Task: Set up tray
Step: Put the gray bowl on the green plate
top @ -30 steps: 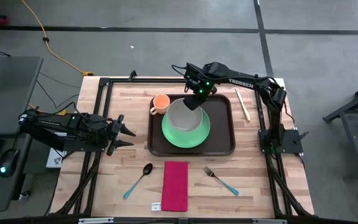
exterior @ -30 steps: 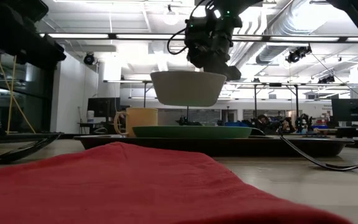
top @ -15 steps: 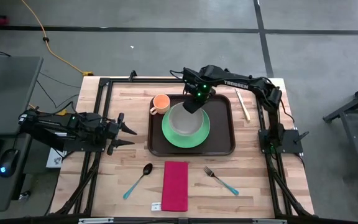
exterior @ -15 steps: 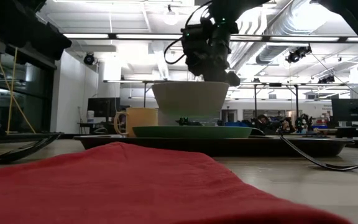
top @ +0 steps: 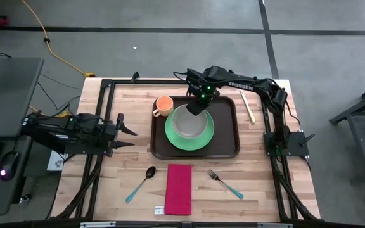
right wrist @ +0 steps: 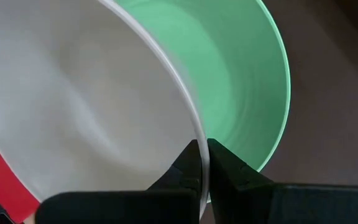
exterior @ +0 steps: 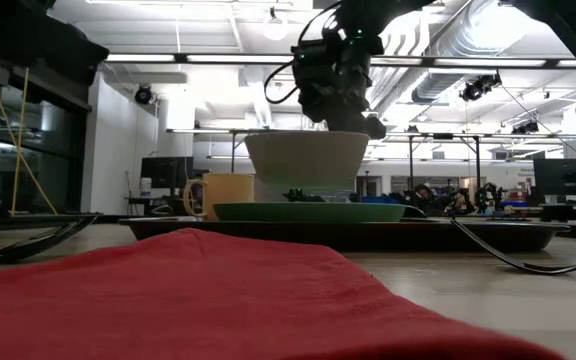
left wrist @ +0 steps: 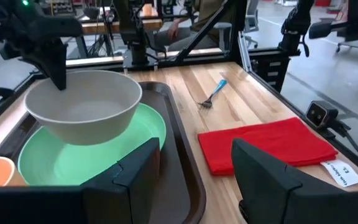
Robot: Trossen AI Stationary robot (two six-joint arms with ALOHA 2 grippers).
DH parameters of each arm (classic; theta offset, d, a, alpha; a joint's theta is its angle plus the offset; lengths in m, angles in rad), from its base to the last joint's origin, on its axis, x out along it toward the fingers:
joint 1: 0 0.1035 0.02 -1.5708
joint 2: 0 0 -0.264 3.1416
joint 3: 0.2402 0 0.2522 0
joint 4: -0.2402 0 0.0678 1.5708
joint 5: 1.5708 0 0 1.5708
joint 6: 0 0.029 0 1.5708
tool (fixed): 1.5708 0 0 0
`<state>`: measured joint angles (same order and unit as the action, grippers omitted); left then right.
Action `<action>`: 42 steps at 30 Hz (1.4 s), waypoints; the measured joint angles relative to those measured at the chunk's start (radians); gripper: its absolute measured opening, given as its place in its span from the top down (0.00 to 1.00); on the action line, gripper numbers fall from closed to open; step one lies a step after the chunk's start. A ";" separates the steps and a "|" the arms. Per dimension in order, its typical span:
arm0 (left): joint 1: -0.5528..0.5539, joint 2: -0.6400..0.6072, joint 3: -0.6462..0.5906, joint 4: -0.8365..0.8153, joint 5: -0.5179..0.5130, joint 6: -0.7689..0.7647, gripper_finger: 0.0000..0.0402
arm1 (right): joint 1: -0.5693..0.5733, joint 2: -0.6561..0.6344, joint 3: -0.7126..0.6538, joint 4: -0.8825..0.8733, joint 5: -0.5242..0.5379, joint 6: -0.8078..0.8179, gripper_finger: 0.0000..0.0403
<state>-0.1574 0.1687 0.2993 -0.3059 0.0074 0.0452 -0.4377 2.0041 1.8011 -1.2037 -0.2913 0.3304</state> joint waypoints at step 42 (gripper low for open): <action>0.000 -0.162 -0.204 0.198 -0.040 -0.042 0.43 | -0.001 0.010 -0.063 0.066 -0.024 0.029 1.00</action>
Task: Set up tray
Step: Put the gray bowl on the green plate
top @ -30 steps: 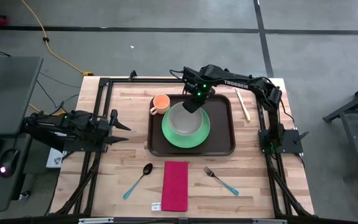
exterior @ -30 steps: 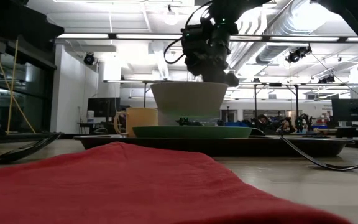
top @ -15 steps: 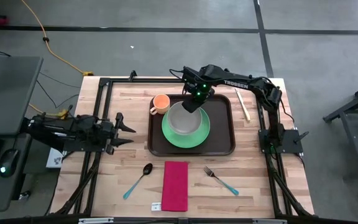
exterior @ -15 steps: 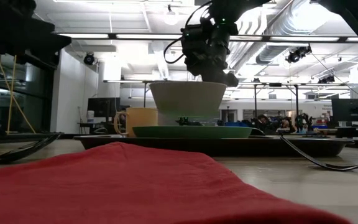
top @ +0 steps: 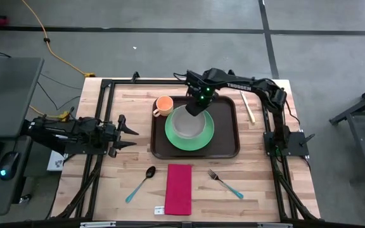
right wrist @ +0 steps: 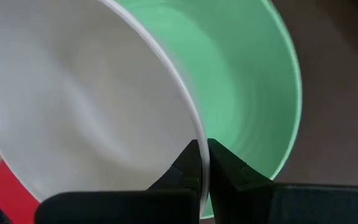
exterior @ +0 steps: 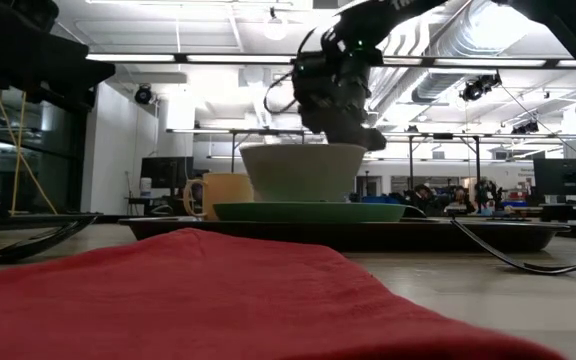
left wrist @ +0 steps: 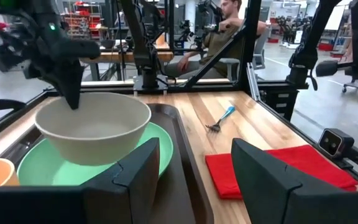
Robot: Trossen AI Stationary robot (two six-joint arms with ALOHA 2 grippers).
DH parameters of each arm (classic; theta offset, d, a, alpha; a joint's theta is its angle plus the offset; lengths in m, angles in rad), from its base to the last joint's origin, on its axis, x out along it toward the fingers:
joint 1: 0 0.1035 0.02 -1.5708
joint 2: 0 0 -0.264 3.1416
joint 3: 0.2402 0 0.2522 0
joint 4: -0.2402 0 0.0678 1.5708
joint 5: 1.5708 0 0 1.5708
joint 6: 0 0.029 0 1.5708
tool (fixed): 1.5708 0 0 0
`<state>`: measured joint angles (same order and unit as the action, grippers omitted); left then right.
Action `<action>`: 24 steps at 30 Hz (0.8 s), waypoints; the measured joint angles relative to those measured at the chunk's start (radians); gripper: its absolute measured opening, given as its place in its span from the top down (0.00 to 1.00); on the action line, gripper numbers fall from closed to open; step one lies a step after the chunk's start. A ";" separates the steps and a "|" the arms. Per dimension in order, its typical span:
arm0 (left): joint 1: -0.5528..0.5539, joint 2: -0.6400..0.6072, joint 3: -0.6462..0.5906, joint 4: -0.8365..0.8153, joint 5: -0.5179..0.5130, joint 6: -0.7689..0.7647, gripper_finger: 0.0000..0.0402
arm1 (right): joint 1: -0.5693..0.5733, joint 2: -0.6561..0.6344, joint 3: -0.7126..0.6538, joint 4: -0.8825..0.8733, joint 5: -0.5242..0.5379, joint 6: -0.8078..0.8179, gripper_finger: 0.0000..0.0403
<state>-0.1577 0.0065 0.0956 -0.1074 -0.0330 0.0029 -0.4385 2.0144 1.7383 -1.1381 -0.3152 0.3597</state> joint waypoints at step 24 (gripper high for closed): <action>0.000 0.000 0.000 -0.008 0.000 -0.007 0.43 | -0.006 0.000 -0.100 0.092 -0.039 0.017 1.00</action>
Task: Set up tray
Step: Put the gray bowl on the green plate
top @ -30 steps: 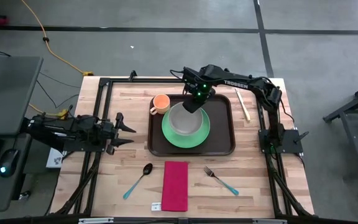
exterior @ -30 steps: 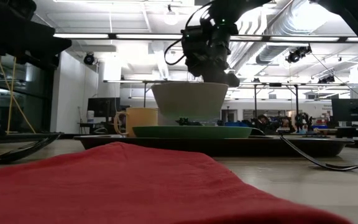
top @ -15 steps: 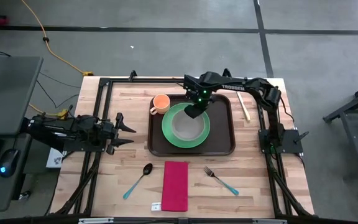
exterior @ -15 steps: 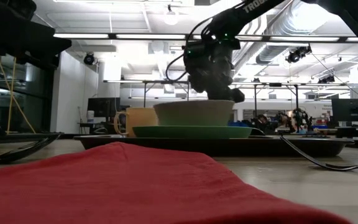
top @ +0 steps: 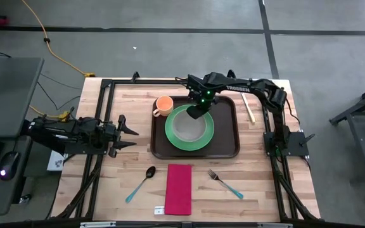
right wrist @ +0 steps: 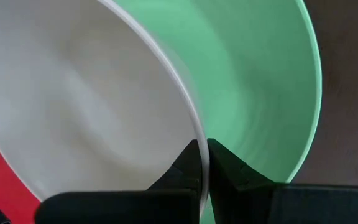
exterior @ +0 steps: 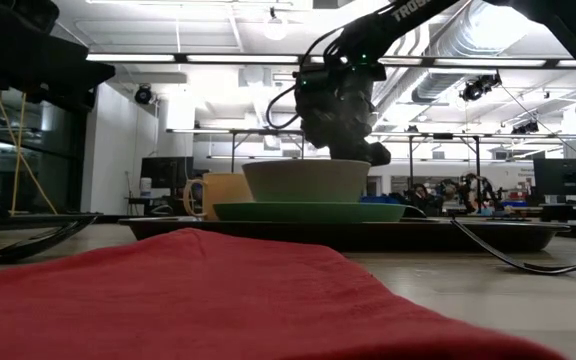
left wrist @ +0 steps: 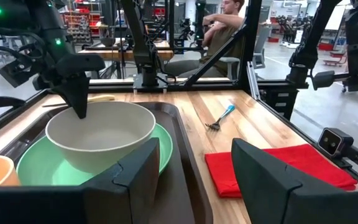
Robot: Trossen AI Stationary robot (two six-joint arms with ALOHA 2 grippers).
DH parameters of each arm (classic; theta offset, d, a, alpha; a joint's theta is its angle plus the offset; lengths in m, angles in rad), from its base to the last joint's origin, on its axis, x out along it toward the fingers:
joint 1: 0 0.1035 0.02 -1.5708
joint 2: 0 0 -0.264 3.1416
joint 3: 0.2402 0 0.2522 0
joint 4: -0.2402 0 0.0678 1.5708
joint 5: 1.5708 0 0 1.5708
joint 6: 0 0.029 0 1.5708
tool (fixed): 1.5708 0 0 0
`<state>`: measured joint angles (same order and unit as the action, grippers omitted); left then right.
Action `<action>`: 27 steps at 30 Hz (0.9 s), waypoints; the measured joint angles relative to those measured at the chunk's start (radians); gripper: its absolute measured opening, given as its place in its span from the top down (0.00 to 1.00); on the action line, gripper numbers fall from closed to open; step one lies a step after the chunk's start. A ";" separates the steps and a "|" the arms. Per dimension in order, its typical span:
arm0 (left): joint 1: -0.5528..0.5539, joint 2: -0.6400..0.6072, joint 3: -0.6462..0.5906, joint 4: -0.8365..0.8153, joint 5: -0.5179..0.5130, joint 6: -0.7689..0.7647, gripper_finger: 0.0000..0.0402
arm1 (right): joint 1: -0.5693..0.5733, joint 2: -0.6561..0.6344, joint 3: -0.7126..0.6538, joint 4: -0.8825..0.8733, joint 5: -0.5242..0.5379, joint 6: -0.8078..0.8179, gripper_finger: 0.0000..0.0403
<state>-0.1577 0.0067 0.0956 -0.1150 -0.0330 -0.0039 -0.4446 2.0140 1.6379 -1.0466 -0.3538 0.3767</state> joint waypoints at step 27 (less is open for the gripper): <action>0.000 0.000 0.000 0.000 0.000 0.007 0.43 | 0.000 0.000 0.000 0.018 -0.023 -0.038 1.00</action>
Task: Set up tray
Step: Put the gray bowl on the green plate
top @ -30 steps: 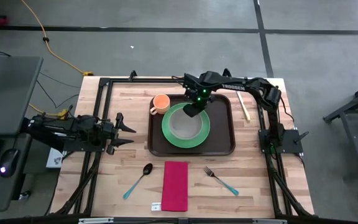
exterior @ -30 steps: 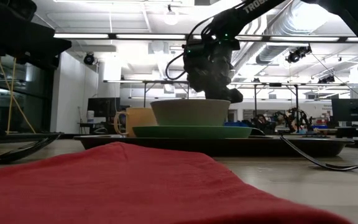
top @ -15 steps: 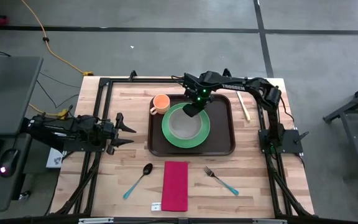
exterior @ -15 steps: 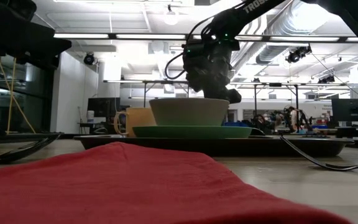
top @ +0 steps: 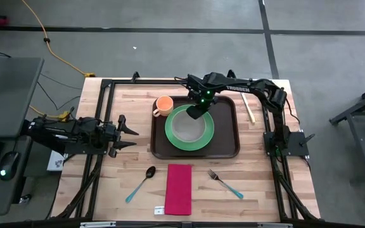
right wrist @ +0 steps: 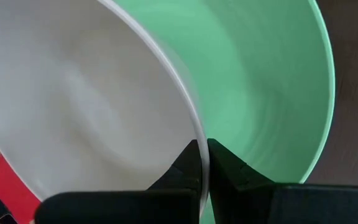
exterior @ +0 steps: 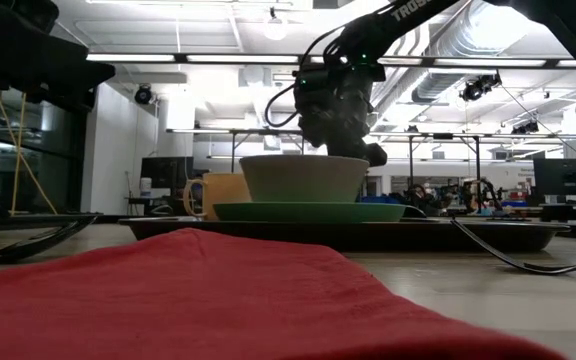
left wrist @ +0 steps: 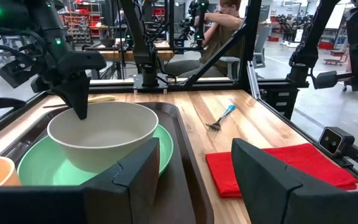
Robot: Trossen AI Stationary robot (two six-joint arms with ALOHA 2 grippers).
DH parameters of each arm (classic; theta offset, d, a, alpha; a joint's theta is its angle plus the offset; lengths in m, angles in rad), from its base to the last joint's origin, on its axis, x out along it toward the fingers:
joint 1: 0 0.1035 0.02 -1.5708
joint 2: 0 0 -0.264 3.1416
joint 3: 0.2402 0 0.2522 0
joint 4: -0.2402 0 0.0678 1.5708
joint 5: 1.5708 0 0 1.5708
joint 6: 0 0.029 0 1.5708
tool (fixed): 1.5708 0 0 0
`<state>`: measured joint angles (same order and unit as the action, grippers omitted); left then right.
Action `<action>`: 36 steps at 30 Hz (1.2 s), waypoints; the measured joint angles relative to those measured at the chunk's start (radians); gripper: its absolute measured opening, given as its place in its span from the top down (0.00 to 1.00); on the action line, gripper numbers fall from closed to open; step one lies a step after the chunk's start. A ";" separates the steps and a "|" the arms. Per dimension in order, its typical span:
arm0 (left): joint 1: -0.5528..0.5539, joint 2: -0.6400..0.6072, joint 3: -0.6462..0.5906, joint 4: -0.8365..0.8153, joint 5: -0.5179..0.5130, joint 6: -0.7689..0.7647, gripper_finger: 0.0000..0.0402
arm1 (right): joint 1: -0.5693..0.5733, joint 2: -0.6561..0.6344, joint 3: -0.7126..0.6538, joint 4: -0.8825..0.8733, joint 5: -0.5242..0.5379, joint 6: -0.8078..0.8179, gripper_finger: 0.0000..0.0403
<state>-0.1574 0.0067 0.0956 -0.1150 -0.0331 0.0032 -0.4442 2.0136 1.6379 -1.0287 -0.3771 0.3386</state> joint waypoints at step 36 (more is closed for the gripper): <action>0.000 0.000 0.000 -0.022 0.000 0.000 0.43 | 0.005 0.029 0.000 0.006 0.046 -0.039 0.82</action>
<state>-0.1576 0.0071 0.0956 -0.1371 -0.0331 0.0029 -0.4393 2.0422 1.6379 -1.0222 -0.3307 0.3000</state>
